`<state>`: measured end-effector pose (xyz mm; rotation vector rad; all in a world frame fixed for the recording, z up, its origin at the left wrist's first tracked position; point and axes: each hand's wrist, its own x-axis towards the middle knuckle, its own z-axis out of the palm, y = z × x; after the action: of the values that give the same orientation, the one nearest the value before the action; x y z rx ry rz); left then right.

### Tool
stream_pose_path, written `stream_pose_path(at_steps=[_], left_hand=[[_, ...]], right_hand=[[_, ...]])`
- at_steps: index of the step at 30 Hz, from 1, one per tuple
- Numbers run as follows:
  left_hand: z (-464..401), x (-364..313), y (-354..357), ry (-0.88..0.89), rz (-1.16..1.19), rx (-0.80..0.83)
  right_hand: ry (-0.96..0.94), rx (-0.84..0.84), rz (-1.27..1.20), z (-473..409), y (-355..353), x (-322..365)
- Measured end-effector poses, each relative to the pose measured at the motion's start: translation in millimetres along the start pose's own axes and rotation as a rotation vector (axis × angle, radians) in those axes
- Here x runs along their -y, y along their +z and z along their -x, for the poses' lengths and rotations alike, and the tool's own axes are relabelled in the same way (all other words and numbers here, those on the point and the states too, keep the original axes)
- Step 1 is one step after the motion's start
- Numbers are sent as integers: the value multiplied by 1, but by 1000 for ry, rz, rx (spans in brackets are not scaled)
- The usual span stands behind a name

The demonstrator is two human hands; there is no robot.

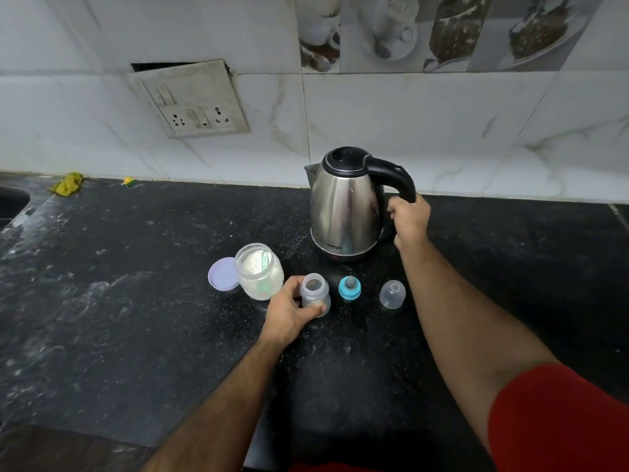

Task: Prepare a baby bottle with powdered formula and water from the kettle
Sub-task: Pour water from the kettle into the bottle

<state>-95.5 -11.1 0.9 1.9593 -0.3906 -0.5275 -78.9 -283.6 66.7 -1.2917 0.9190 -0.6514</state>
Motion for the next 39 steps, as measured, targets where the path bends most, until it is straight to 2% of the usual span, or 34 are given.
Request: stream_pose_path(at_steps=[9, 20, 31, 39], left_hand=[[-1, 3, -1, 29, -11, 14], [1, 0, -3, 47, -21, 40], [23, 16, -20, 97, 27, 109], [34, 23, -36, 107, 70, 210]], right_hand=[[-90, -61, -55, 25, -15, 47], [-238, -165, -137, 100, -63, 103], [-272, -203, -66, 178, -110, 80], [-291, -228, 90, 208, -126, 47]])
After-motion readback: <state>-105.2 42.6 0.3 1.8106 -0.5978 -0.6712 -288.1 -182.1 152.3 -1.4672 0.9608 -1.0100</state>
